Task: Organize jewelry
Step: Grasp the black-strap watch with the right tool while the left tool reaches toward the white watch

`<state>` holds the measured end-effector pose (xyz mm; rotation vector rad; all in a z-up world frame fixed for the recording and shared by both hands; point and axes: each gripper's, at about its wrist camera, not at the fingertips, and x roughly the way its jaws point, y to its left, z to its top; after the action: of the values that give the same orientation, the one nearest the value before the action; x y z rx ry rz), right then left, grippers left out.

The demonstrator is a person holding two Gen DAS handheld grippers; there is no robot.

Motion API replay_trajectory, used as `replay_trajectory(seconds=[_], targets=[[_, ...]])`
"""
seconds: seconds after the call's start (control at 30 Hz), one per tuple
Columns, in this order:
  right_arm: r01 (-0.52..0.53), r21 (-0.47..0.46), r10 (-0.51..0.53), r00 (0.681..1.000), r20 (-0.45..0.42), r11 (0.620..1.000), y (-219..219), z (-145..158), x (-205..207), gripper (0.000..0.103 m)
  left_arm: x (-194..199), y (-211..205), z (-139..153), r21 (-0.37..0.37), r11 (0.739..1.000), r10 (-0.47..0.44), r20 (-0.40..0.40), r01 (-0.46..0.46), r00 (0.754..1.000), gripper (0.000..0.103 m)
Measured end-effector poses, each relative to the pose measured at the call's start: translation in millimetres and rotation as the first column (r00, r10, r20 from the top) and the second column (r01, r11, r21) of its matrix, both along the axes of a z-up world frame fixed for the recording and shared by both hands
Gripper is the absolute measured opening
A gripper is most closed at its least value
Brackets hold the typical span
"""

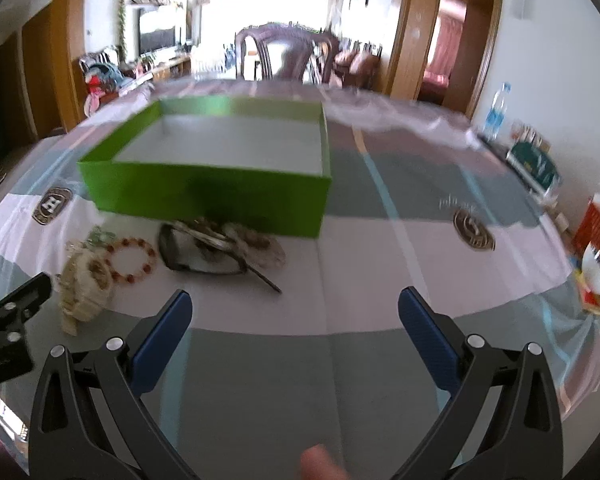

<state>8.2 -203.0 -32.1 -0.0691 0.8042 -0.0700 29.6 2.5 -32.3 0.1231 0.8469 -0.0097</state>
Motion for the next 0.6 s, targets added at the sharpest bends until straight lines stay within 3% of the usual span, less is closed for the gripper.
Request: replay_trajectory(seconds=[0.1,0.23,0.5,0.53,0.6], targets=[[0.002,0.029,-0.001,0.999,-0.053,1.0,-10,-8,9,0.082,4,3,-2,-0.001,1.0,-0.008,-0.017,0.008,1.0,0.098],[-0.012,0.09,0.021,0.995,-0.099,0.996,-13,-12,19,0.056,10,7,-1,-0.029,0.999,-0.025,-0.039,0.024,0.999,0.082],[-0.201,0.054,0.205,0.974,-0.095,0.978,38,-9,44,0.054,14,14,-2,-0.032,0.999,0.017,-0.048,-0.019,0.999,0.082],[-0.214,0.048,0.218,0.97,-0.103,0.976,43,-12,47,0.051,14,15,-3,-0.033,0.999,0.02,-0.052,-0.022,0.998,0.082],[-0.235,0.038,0.238,0.964,-0.117,0.971,51,-16,53,0.034,14,17,-5,-0.035,0.999,0.027,-0.06,-0.029,0.998,0.082]])
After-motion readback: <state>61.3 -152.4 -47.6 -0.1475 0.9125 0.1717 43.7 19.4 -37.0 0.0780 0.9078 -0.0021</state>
